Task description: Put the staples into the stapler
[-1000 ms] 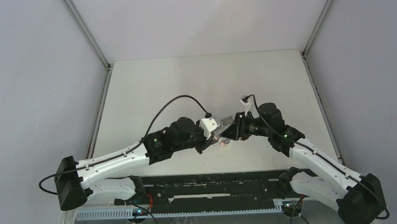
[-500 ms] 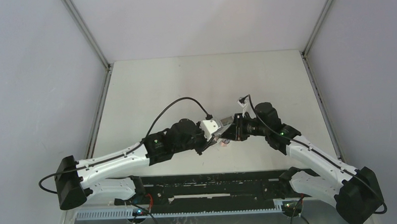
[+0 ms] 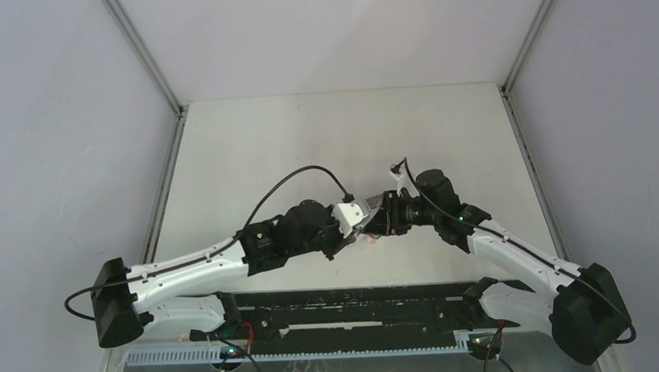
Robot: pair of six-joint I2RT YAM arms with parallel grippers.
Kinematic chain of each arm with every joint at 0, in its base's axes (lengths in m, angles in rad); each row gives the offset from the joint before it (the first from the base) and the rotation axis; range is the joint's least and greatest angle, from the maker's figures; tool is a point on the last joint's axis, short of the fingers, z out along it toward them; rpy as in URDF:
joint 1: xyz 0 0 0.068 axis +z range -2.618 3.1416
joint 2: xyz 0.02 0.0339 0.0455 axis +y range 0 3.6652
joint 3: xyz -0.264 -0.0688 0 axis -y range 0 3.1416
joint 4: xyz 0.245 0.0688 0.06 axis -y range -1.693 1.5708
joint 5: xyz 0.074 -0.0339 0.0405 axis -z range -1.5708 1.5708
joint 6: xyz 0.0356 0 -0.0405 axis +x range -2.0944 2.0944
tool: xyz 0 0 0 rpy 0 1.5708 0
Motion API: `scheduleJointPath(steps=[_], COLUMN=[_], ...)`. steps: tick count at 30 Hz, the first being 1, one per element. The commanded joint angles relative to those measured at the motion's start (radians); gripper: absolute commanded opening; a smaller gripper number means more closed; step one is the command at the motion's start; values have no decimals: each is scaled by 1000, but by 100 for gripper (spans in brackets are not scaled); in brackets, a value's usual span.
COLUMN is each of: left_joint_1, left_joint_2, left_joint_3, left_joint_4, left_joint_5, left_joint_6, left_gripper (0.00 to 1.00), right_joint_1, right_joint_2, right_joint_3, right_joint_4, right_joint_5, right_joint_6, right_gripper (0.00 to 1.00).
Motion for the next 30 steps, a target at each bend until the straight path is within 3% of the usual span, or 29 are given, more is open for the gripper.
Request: scheduleJointPath(steps=[1, 3, 7, 8, 23, 30], left_joint_1=[-18, -19, -21, -21, -22, -21], left_joint_2=[-32, -33, -40, -43, -164, -167], left_joint_3=[35, 33, 23, 17, -131, -160], left_joint_4=[128, 131, 135, 134, 125, 112], left_joint_5=[19, 18, 7, 1, -104, -129], left_joint_6=[15, 15, 18, 20, -39, -70], left_gripper=[0, 0, 0, 0, 0, 6], right_joint_1=[16, 18, 14, 8, -254, -381], right_joint_2=[17, 27, 29, 25, -135, -196], right_joint_3=[39, 39, 39, 40, -36, -35], right_joint_4=[67, 86, 111, 107, 125, 72], right_joint_5=[-27, -42, -64, -61, -266, -363], right_joint_6=[24, 36, 46, 43, 80, 70], right_gripper=[29, 25, 2, 0, 0, 0])
